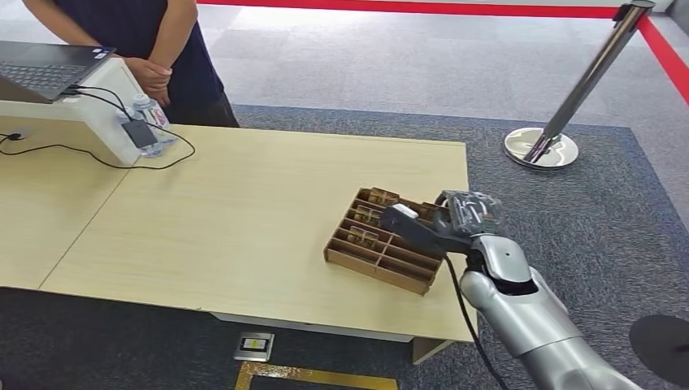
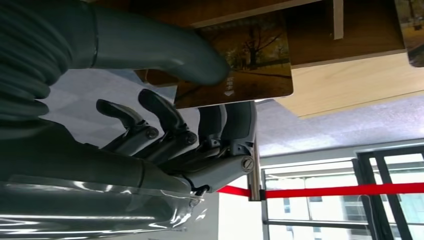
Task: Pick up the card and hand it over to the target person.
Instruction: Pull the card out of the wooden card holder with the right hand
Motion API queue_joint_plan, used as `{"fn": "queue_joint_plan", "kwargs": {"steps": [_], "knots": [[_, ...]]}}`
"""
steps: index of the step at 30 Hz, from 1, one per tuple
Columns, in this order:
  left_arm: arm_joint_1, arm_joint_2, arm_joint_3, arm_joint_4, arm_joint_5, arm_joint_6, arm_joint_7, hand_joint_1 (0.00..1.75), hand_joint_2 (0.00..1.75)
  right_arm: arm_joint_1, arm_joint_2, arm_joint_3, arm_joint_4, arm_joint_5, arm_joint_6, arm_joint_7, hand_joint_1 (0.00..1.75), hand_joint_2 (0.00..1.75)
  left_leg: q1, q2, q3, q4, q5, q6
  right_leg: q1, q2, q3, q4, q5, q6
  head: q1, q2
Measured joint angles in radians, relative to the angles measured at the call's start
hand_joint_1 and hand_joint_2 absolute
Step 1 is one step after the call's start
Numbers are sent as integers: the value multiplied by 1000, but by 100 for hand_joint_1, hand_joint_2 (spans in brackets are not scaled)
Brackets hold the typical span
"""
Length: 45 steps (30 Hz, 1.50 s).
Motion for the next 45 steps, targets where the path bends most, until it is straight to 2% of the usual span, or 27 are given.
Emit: {"fn": "queue_joint_plan", "kwargs": {"steps": [14, 21, 27, 34, 39, 45], "knots": [[-2, 0, 1, 0, 1, 0, 3, 0, 0, 26, -18, 5, -96, 5, 3, -4, 175, 175, 0, 0, 0, 0, 0, 0, 0, 0, 0, 0, 0, 0, 0, 0], [-4, 1, 3, 0, 2, 0, 4, 0, 0, 52, -32, 14, -225, 1, -4, -27, 175, 175, 0, 0, -1, 0, 1, 0, 0, 1, -1, 0, 1, 0, 0, 0], [-4, 1, 5, -1, 5, -1, -3, 0, 0, 30, -37, 40, -292, -11, 6, -48, 175, 175, 0, 1, -2, 1, 0, 0, 0, 1, -2, 1, 1, 0, 0, 0], [-9, -2, 5, 0, 6, 0, -14, 0, 0, -62, 22, 90, -277, -18, 22, -85, 175, 175, 0, 4, -2, 1, 0, 0, 0, 4, -3, 2, 1, 0, 0, 0], [-12, -2, 5, 1, 7, 1, -21, 0, 0, -157, 74, 123, -178, -43, 13, -136, 175, 175, 0, 5, -2, 1, 1, -1, 0, 5, -3, 2, 2, -1, 0, 0], [-13, -3, 4, 2, 7, 3, -18, 0, 0, -285, 164, 160, -48, -65, -21, -195, 175, 175, 0, 7, -2, 1, 1, -1, 0, 7, -4, 4, 2, -1, 0, 0]]}}
